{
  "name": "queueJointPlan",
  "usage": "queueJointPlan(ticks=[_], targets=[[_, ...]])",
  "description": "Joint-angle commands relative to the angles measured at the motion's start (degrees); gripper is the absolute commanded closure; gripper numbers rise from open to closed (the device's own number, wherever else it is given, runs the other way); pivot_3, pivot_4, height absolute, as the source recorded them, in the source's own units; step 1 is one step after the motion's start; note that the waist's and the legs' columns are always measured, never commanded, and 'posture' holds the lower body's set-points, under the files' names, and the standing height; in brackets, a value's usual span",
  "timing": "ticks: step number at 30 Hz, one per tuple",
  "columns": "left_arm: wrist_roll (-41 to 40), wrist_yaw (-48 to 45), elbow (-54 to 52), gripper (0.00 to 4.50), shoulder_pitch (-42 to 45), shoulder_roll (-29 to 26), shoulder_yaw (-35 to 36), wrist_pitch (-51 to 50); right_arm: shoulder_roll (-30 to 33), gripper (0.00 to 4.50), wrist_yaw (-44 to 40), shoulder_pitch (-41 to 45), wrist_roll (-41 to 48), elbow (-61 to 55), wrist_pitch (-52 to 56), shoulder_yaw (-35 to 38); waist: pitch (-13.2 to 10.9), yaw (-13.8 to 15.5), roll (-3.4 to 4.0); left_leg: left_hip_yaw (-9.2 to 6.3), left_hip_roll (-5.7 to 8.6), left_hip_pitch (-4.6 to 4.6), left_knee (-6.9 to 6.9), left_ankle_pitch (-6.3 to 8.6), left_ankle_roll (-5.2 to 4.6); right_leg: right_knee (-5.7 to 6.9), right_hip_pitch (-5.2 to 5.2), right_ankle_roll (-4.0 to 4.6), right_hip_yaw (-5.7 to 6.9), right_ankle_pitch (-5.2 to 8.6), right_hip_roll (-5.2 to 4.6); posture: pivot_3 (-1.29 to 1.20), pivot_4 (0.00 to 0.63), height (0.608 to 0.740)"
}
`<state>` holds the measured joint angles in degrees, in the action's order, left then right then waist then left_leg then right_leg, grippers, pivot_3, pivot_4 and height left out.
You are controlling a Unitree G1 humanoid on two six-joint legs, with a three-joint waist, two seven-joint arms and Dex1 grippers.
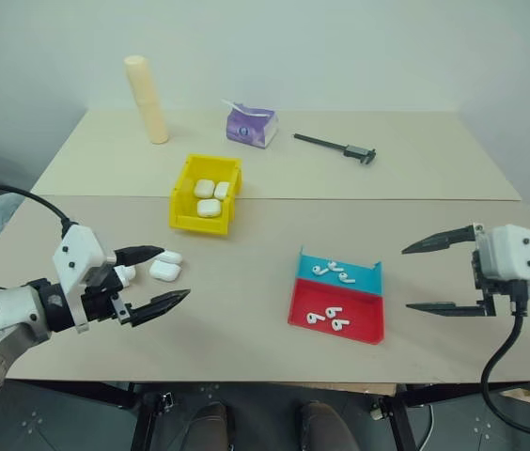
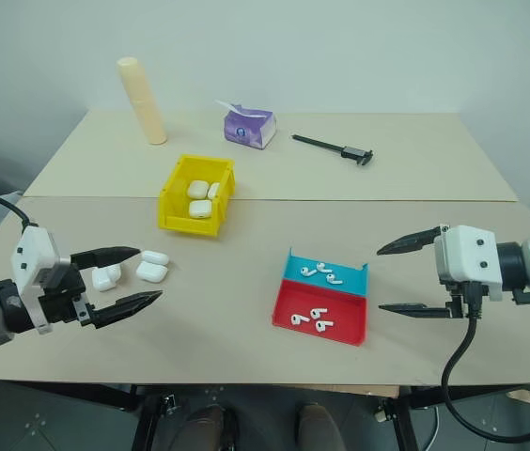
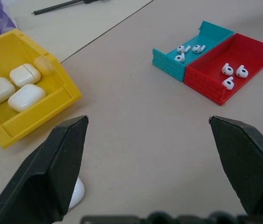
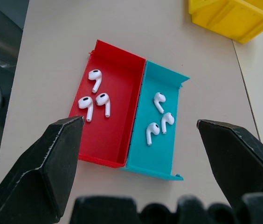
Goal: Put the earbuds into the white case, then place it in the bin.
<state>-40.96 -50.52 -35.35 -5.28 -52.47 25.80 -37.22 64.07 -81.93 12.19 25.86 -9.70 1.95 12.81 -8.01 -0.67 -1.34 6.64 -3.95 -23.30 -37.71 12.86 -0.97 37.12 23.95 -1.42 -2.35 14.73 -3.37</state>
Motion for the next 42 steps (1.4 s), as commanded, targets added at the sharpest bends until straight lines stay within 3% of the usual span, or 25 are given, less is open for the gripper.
queueJointPlan(ticks=[1, 14, 18, 22, 26, 30, 36, 42], targets=[[-1.3, 0.3, -1.5, 0.0, 1.2, -0.7, 1.7, 0.3, 0.8, 0.01, 0.4, 1.0, 0.0, -0.5, -0.1, 1.6, 0.0, 0.0, 0.0, 0.0, 0.0, 0.0, 0.0, 0.0, 0.0, 0.0, 0.0, 0.0, 0.0, 0.0, 0.0, 0.0, 0.15, 0.74], [2.3, 6.8, -4.8, 0.0, -0.2, -3.1, 2.3, -3.8, -0.1, 0.01, 1.2, 3.0, -1.2, 0.6, -0.1, -1.1, 0.0, 0.0, -0.01, 0.0, 0.0, -0.01, 0.0, 0.0, 0.0, 0.0, 0.0, 0.0, 0.0, 0.0, 0.0, 0.0, 0.15, 0.74], [-0.6, 5.7, -1.0, 0.0, 0.2, -9.8, 5.8, -13.9, -0.6, 0.01, 1.9, 4.1, -2.2, 0.9, -0.6, -2.1, 0.0, 0.0, -0.01, 0.02, -0.01, 0.01, 0.01, 0.0, 0.0, 0.01, 0.02, 0.0, 0.0, 0.0, 0.03, 0.0, 0.15, 0.74], [2.9, -1.0, 6.8, 0.0, -0.4, -18.6, 5.9, -15.7, -1.2, 0.01, 2.1, 3.5, -1.8, 0.2, -0.2, -2.0, 0.0, 0.0, 0.0, 0.1, 0.0, 0.0, 0.04, 0.0, 0.0, 0.01, 0.09, 0.02, 0.0, 0.02, 0.01, 0.0, 0.15, 0.74], [5.0, -11.7, 16.7, 0.0, 2.2, -28.3, 0.6, -12.7, -1.5, 0.01, 2.8, 3.6, -2.4, 0.0, 0.5, -3.1, 0.0, 0.0, 0.0, 0.37, 0.0, -0.01, 0.06, 0.0, 0.01, 0.0, 0.12, 0.04, 0.03, 0.04, -0.01, 0.0, 0.15, 0.74], [9.8, -22.6, 28.1, 0.0, 8.1, -35.9, -10.6, -3.9, -1.4, 0.01, 2.8, 4.2, -2.6, 0.4, 1.2, -3.9, 0.0, 0.0, 0.03, 0.49, -0.01, 0.0, 0.13, 0.0, 0.02, 0.01, 0.19, 0.12, 0.06, 0.08, -0.01, 0.0, 0.15, 0.74], [25.4, -31.4, 44.2, 0.0, 35.2, -28.0, -33.4, 3.4, -1.2, 0.01, 4.7, 3.4, -3.4, -0.2, 3.2, -4.1, 0.0, 0.7, 0.04, 0.59, 0.02, -0.09, 0.1, 0.0, 0.02, 0.05, 0.21, 0.11, 0.04, 0.09, 0.05, 0.0, 0.15, 0.74], [39.0, -38.3, 62.4, 0.0, 52.6, -17.5, -46.0, 9.1, -1.0, 0.01, 6.0, 1.2, -3.7, -1.6, 4.3, -3.1, 0.0, 1.4, 0.02, 0.55, 0.0, -0.29, -0.1, 0.0, 0.01, 0.08, 0.24, 0.05, 0.07, 0.06, 0.08, 0.0, 0.15, 0.74]])
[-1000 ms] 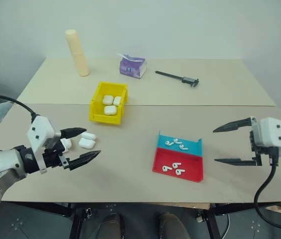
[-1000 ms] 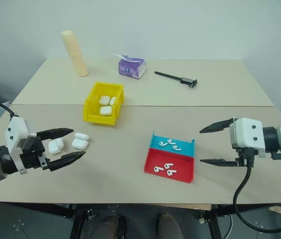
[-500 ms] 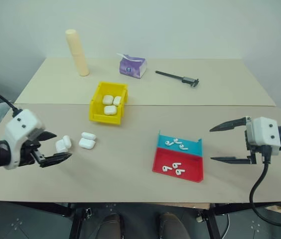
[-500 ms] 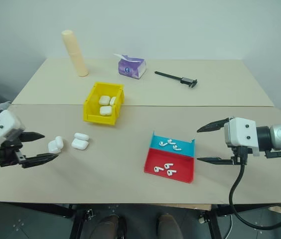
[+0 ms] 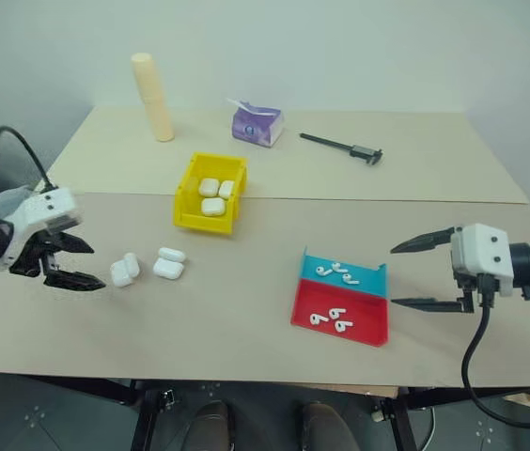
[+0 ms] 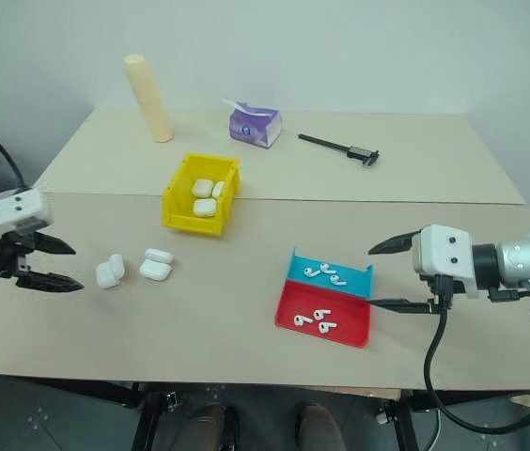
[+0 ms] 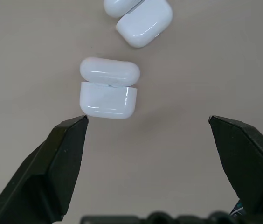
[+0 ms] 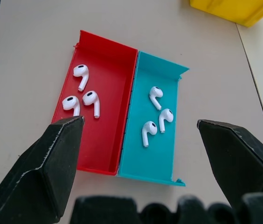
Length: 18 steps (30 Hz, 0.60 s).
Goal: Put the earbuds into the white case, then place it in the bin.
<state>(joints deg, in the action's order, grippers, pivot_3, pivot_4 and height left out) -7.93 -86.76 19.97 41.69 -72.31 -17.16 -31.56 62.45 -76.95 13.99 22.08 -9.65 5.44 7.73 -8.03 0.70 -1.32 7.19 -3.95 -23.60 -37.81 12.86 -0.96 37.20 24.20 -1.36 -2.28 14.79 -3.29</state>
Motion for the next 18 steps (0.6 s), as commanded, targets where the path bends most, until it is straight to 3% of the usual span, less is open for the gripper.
queueJointPlan(ticks=[1, 8, 18], targets=[[7.7, -2.8, 9.7, 0.0, 7.6, 3.7, -4.2, 4.2, 0.7, 0.01, 1.3, -0.8, 0.1, -1.9, 1.2, 2.2, 0.0, 0.0, -0.01, -0.02, 0.0, -0.02, -0.03, 0.0, 0.0, 0.0, -0.01, -0.01, 0.01, 0.01, 0.0, 0.0, 0.15, 0.74], [15.6, -4.8, 22.8, 0.0, 16.0, 11.3, -7.7, 11.1, 1.3, 0.01, 1.9, -3.5, 0.6, -3.3, 2.7, 4.2, 0.0, -0.2, -0.02, -0.14, 0.0, -0.15, -0.07, 0.0, -0.02, 0.0, 0.05, -0.04, 0.03, 0.0, 0.0, 0.0, 0.15, 0.74], [23.3, -1.4, 32.0, 0.0, 18.4, 18.5, -9.1, 18.3, 1.2, 0.01, 3.5, -4.1, 0.0, -4.0, 4.6, 4.7, 0.0, -0.1, -0.03, -0.21, 0.01, -0.16, -0.08, 0.0, -0.02, 0.01, 0.04, -0.05, 0.04, 0.0, -0.01, 0.0, 0.15, 0.74]])
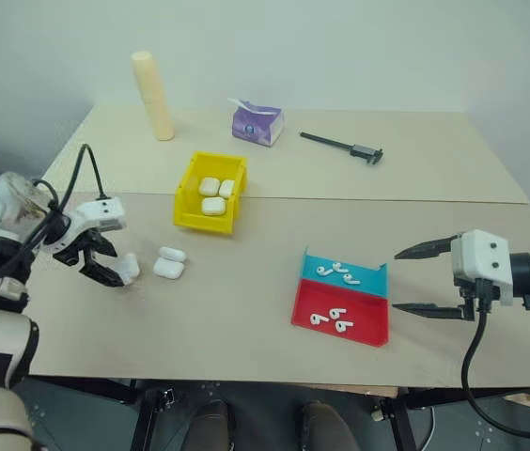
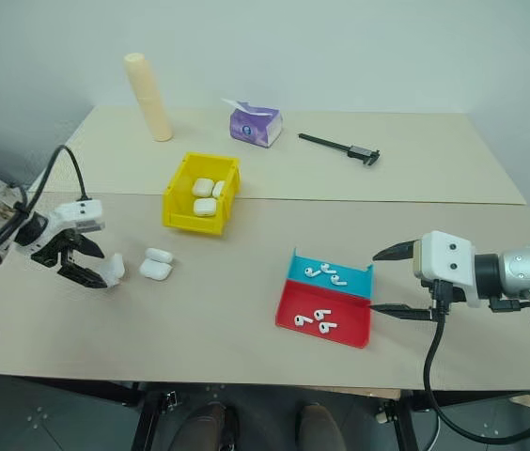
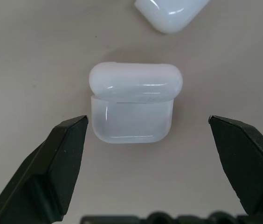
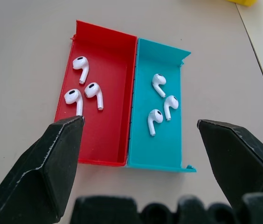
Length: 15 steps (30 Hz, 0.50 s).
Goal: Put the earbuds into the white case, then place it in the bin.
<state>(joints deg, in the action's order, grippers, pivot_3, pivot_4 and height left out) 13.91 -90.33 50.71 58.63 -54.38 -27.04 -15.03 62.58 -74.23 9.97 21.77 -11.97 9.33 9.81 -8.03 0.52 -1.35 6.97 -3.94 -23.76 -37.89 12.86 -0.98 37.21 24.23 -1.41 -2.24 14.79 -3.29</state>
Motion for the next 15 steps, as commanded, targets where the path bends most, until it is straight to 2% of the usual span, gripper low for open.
queueJointPlan(ticks=[1, 8, 15], targets=[[1.9, 3.2, 1.7, 0.0, 1.3, 1.1, 1.0, 1.9, 1.1, 0.01, 0.9, -0.3, 0.3, -1.9, 0.9, 2.7, 0.0, 0.1, 0.0, -0.01, 0.0, 0.0, 0.0, 0.0, 0.0, 0.01, 0.0, 0.0, 0.01, 0.0, 0.0, 0.0, 0.15, 0.74], [1.9, 3.9, 2.2, 0.0, 1.1, 3.8, 2.8, 1.8, 1.1, 0.01, 1.7, -1.5, 0.1, -2.9, 1.4, 3.1, 0.0, 0.1, -0.01, -0.03, 0.01, -0.01, -0.02, 0.0, 0.0, 0.01, -0.02, -0.01, 0.03, 0.0, -0.01, 0.0, 0.15, 0.74], [3.3, 4.9, 2.2, 0.0, -0.1, 3.7, 2.3, 4.7, 1.3, 0.01, 2.1, -1.5, -0.2, -2.7, 1.3, 3.0, 0.0, 0.0, -0.01, -0.04, 0.01, 0.0, -0.02, 0.0, 0.0, 0.02, -0.03, -0.02, 0.03, -0.01, 0.0, 0.0, 0.15, 0.74]])
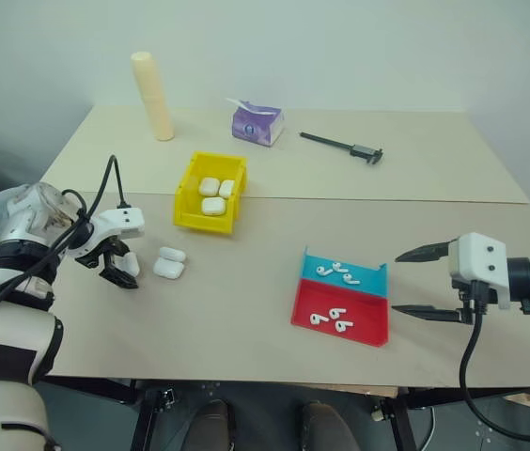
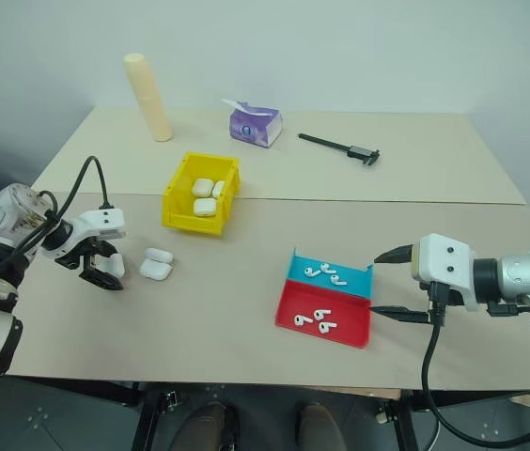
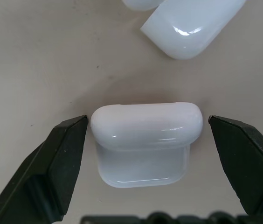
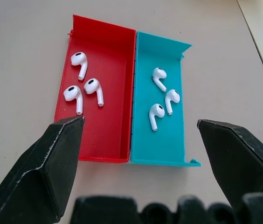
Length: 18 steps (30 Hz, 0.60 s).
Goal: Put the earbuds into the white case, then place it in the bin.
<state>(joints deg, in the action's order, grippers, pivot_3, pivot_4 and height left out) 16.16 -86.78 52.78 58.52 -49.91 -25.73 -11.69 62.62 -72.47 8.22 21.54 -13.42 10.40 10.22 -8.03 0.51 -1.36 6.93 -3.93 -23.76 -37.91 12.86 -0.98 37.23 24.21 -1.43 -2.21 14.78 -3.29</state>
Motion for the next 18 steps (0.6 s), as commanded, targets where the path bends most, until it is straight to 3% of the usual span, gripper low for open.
queueJointPlan(ticks=[1, 18], targets=[[1.3, 1.7, 0.3, 0.0, 0.1, -0.6, 1.0, 1.4, 1.2, 0.01, 0.5, 0.3, 0.0, -1.2, 0.3, 2.5, 0.0, 0.0, 0.0, 0.0, 0.0, 0.0, 0.0, 0.0, 0.0, 0.0, 0.0, 0.0, 0.0, 0.0, 0.0, 0.0, 0.15, 0.74], [5.3, 1.2, -4.6, 0.0, -2.7, -1.6, -0.1, 1.8, 1.1, 0.01, 0.9, 0.1, -1.8, -1.0, 0.0, 1.6, 0.0, -0.1, 0.01, 0.0, 0.0, 0.02, 0.0, 0.0, 0.0, 0.02, -0.01, 0.0, -0.01, 0.0, 0.0, 0.0, 0.15, 0.74]])
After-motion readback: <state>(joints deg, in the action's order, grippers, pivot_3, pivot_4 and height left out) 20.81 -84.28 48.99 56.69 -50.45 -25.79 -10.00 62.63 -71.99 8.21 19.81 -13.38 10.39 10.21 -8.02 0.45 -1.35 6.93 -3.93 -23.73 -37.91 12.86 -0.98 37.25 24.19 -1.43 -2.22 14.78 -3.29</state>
